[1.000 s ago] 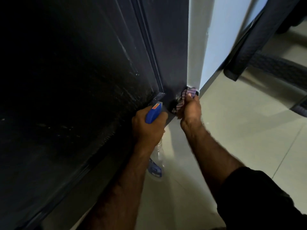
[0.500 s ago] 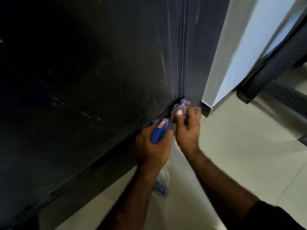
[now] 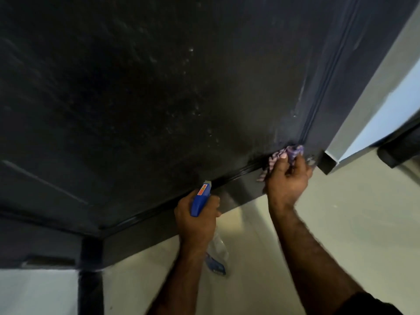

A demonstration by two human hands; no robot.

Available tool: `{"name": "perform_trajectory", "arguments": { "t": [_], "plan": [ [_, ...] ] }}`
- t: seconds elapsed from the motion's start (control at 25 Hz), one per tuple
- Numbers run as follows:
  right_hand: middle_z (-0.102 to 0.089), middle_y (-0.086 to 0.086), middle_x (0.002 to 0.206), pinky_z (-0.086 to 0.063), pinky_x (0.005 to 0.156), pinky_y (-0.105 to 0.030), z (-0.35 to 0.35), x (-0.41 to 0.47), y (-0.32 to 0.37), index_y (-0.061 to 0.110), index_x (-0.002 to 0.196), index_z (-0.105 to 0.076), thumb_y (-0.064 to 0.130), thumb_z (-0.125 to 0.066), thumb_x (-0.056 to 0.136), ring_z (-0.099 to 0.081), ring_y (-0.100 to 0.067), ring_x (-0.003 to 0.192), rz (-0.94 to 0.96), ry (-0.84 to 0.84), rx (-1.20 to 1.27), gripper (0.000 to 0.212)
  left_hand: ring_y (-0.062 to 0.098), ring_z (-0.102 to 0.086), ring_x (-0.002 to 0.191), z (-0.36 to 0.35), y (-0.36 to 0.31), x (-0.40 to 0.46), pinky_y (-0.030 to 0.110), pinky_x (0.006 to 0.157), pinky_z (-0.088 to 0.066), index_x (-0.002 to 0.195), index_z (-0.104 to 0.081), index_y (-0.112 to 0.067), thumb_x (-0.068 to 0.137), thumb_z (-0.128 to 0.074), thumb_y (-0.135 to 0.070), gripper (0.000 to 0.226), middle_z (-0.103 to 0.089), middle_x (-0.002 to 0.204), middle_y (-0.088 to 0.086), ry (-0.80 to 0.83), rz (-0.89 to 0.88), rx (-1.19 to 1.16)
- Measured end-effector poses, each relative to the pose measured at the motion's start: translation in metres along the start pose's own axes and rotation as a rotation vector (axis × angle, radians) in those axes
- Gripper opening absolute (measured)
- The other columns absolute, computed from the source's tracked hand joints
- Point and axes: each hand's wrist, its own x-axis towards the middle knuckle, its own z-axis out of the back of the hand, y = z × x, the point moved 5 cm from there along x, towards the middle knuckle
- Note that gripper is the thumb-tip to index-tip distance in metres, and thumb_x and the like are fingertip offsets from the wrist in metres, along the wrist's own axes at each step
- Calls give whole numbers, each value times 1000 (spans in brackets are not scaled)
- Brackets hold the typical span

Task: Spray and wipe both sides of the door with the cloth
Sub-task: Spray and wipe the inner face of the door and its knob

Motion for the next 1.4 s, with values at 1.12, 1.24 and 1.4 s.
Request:
{"name": "perform_trajectory", "arguments": {
  "t": [1.12, 1.24, 1.4],
  "plan": [
    [-55, -11, 123, -50, 95, -30, -48, -147, 41, 12, 120, -70, 17, -68, 100, -56, -18, 108, 710, 602, -204, 21, 24, -67, 69, 92, 1, 1, 27, 60, -58, 119, -66, 3, 89, -75, -6, 32, -74, 93, 21, -84, -47, -142],
    [-62, 13, 108, -54, 90, -35, -57, -159, 39, 31, 115, -66, 59, -59, 104, -59, -1, 96, 912, 888, -314, 31, 26, -64, 66, 102, -4, 1, 28, 58, -55, 116, -66, 9, 90, -72, -1, 29, -72, 90, 24, -92, -91, -97],
    [-58, -14, 115, -52, 86, -42, -27, -74, 43, 20, 122, -63, 35, -60, 106, -60, -32, 99, 910, 612, -334, 23, 19, -66, 66, 73, -28, -9, 26, 60, -56, 108, -71, 1, 92, -71, -3, 16, -74, 90, 17, 19, -104, -32]
  ]
}}
